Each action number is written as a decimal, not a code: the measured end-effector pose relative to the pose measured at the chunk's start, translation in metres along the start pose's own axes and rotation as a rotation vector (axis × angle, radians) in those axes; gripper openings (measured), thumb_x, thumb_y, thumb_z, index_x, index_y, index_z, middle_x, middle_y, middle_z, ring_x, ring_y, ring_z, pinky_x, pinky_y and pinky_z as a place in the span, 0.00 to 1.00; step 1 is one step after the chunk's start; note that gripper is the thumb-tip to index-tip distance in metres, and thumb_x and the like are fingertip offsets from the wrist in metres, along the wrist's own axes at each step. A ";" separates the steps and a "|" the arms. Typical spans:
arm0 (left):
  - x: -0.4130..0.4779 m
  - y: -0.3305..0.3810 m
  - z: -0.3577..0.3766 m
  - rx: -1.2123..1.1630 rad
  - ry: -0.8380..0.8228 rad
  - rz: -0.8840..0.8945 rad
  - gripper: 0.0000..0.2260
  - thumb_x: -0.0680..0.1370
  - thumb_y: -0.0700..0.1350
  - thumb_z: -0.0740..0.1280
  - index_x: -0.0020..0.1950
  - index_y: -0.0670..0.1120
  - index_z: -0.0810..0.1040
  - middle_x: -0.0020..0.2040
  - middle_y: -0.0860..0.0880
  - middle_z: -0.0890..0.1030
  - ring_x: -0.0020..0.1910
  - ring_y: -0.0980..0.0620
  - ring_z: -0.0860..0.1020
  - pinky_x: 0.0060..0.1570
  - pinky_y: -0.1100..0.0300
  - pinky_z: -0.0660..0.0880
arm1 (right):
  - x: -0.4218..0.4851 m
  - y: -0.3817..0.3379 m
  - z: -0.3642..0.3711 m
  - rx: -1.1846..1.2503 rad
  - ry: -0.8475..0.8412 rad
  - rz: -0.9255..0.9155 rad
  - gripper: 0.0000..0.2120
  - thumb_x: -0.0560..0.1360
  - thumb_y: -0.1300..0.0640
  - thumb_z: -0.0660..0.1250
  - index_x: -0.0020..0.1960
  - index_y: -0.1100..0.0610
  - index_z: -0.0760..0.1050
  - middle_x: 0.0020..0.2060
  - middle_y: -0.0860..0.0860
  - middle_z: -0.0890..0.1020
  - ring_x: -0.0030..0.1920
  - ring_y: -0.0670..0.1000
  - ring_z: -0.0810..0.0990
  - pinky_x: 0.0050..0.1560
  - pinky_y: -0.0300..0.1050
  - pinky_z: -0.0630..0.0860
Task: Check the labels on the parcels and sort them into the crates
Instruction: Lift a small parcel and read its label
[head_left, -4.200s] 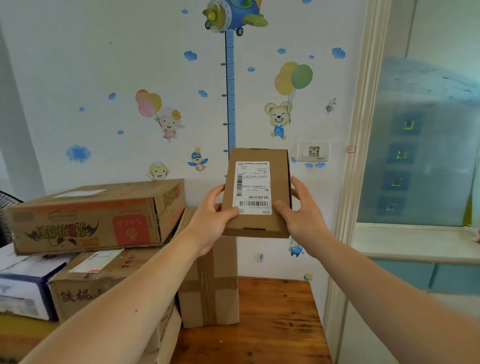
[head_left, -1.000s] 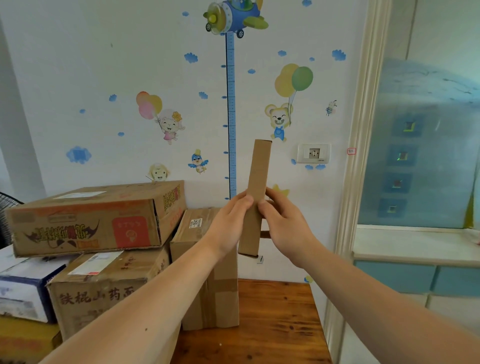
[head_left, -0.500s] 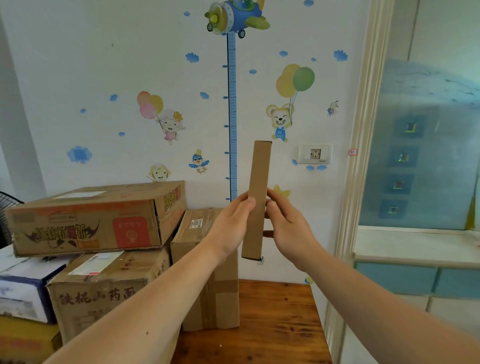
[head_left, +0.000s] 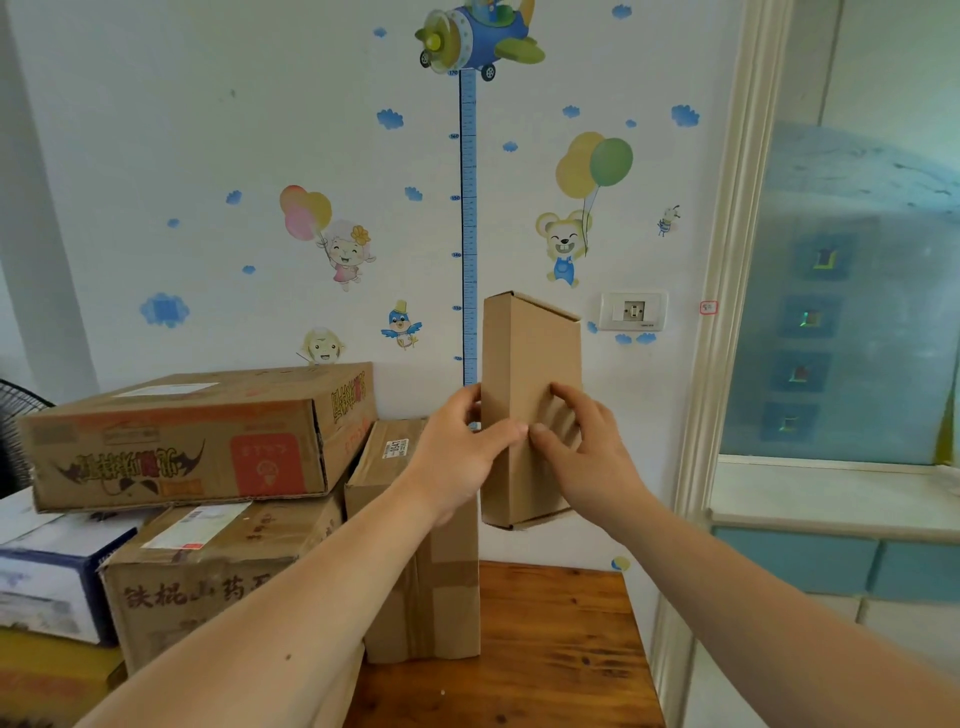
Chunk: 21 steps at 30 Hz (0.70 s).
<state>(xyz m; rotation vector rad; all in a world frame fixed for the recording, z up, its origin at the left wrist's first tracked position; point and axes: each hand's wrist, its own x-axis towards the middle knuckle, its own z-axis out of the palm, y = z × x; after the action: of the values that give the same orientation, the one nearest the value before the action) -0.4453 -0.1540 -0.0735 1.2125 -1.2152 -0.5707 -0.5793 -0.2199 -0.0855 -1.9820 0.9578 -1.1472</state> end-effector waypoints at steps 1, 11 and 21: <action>0.001 0.000 -0.002 -0.017 0.024 -0.013 0.24 0.75 0.47 0.72 0.68 0.49 0.70 0.58 0.46 0.81 0.56 0.47 0.81 0.59 0.45 0.77 | 0.000 0.001 -0.002 -0.008 0.035 0.013 0.27 0.79 0.48 0.65 0.75 0.43 0.59 0.73 0.47 0.60 0.66 0.49 0.67 0.61 0.46 0.67; 0.006 -0.001 -0.015 -0.073 0.085 -0.097 0.17 0.82 0.46 0.63 0.70 0.50 0.68 0.57 0.49 0.82 0.57 0.49 0.81 0.61 0.46 0.76 | 0.005 0.006 -0.016 0.289 0.056 0.202 0.12 0.82 0.49 0.62 0.63 0.51 0.73 0.52 0.47 0.80 0.49 0.46 0.77 0.41 0.41 0.72; 0.003 -0.003 -0.014 -0.087 0.113 -0.094 0.19 0.80 0.44 0.66 0.70 0.49 0.68 0.58 0.48 0.81 0.57 0.48 0.80 0.63 0.45 0.75 | 0.005 0.004 -0.016 0.286 0.084 0.154 0.17 0.81 0.51 0.64 0.69 0.52 0.69 0.48 0.41 0.76 0.46 0.43 0.76 0.38 0.35 0.70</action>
<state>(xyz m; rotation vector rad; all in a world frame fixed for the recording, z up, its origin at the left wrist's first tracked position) -0.4307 -0.1519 -0.0735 1.2162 -1.0320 -0.6101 -0.5929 -0.2286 -0.0806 -1.6172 0.9142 -1.2136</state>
